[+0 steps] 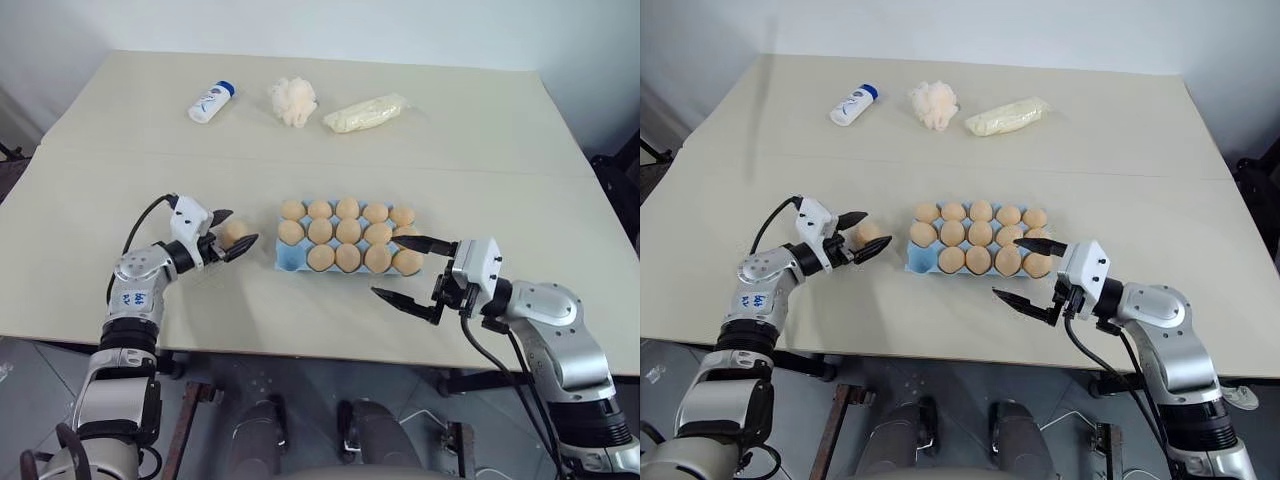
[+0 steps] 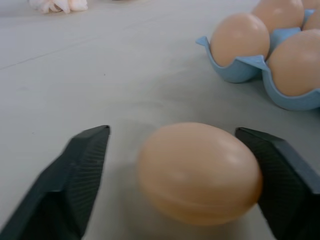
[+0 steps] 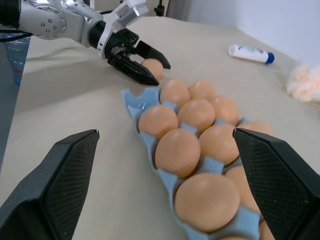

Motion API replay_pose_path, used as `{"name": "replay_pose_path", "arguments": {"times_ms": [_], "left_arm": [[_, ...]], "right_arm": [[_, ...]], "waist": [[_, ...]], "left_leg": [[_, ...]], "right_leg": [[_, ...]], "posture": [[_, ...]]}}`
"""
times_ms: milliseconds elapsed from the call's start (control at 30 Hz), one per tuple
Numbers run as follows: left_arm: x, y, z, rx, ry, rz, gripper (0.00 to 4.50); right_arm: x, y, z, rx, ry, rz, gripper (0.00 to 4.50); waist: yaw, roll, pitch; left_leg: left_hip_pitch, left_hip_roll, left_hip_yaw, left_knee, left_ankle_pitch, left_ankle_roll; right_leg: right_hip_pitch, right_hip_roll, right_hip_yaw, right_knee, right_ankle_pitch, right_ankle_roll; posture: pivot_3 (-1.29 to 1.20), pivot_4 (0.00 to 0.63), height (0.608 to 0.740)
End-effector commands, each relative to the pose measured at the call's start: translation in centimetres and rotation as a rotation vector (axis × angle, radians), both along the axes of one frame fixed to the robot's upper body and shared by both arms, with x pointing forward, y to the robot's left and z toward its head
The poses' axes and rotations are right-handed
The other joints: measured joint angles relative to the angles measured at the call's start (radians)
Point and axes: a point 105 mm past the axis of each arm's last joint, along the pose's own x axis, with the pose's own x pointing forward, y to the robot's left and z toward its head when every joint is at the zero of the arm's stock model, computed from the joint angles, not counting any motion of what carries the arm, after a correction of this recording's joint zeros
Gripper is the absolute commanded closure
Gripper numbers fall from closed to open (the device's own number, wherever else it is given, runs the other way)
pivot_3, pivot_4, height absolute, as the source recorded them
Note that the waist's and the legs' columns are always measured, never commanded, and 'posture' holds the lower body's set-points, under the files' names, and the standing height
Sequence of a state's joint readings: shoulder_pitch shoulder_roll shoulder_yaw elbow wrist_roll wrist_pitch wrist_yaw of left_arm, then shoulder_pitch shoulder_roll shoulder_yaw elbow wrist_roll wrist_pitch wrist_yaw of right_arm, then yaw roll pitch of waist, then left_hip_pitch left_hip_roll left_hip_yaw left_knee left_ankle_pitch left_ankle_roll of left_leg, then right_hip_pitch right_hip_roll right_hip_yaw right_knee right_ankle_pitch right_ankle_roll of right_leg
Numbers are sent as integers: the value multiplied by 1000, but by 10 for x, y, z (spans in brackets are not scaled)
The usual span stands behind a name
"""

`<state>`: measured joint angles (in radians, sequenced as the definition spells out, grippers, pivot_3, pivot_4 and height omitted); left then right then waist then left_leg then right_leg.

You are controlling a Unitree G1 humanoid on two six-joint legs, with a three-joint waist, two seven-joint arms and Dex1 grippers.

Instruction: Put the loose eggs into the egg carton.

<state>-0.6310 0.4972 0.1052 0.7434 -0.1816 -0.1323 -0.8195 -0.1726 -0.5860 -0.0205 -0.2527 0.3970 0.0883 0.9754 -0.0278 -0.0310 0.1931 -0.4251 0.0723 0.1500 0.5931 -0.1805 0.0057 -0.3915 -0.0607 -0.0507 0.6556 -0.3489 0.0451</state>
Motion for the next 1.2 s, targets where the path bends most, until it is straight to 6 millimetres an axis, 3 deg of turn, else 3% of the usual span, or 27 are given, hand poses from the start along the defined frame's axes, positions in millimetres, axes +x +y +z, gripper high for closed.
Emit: {"name": "replay_pose_path", "arguments": {"times_ms": [33, 100, 233, 367, 533, 767, 800, 900, 1000, 1067, 1133, 1200], "left_arm": [[-2, 4, 12, -1, -45, -22, 1576], [-8, 4, 18, -32, -45, -66, 2025], [-27, -11, 41, -46, -114, -223, 2025], [-42, -46, 56, -37, -151, -376, 2025], [-50, -75, 48, -17, -121, -472, 2025], [-44, -91, 24, 39, -69, -509, 2025], [-44, -90, 23, 45, -72, -508, 2025], [-45, -86, 26, 43, -83, -509, 1101], [-47, -71, 42, 50, -149, -485, 153], [-49, -66, 47, 49, -159, -484, 153], [-51, -31, 53, 94, -146, -421, 153], [-54, -11, 56, 118, -134, -384, 153]], "right_arm": [[-1, -2, 13, 16, -54, -15, 0], [0, -4, 13, 14, -55, -27, 0], [2, -10, 14, 6, -56, -47, 0], [3, -14, 13, 4, -51, -68, 0], [2, -9, 12, 15, -51, -70, 0], [1, -6, 13, 30, -62, -82, 0], [1, -6, 13, 32, -63, -84, 0], [0, -6, 14, 35, -66, -88, 0], [-2, -8, 14, 33, -66, -92, 0], [-3, -9, 14, 31, -65, -93, 0], [-4, -16, 12, 10, -52, -97, 0], [-4, -20, 11, -7, -44, -97, 0]], "waist": [[-3, 0, 0], [-3, 0, 0], [-2, 0, 0], [3, 0, 0], [1, 0, 0], [-2, 0, 0], [-2, 0, 0], [-1, 0, 0], [-1, 0, 0], [-4, 0, 0], [-5, 0, 0], [-11, 0, 0]], "left_leg": [[0, 0, 0, 0, 0, 0], [0, 0, 0, 1, 0, -1], [0, 0, 0, 1, 0, -1], [0, 0, 0, 1, 0, -1], [0, 0, 0, 3, 0, -1], [0, 0, -1, 3, 1, 0], [0, 0, 0, 3, 1, 0], [0, 0, 0, 3, 0, 0], [0, 0, -1, 3, 0, 0], [0, 0, -1, 3, 0, 0], [0, 1, -1, 3, 0, 0], [0, 1, 0, 2, 0, 0]], "right_leg": [[0, 0, 0, 0, 0, 0], [0, 0, 0, 1, 0, 0], [0, 0, 0, 2, 0, 0], [1, 0, 0, 2, 0, 0], [1, 0, 0, 2, 0, 1], [1, 1, 1, 3, 0, 1], [1, 1, 1, 2, 0, 1], [1, 0, 1, 2, 0, 1], [1, 0, 0, 2, 0, 1], [1, 1, 0, 2, 0, 0], [1, 1, 1, 2, 0, 0], [0, 1, 1, 2, 0, 0]], "posture": [[0, 150, 740], [0, 150, 740], [0, 150, 740], [0, 150, 740], [0, 150, 740], [0, 150, 740], [0, 150, 740], [0, 150, 740], [0, 150, 740], [0, 150, 740], [0, 150, 740], [0, 150, 740]]}}
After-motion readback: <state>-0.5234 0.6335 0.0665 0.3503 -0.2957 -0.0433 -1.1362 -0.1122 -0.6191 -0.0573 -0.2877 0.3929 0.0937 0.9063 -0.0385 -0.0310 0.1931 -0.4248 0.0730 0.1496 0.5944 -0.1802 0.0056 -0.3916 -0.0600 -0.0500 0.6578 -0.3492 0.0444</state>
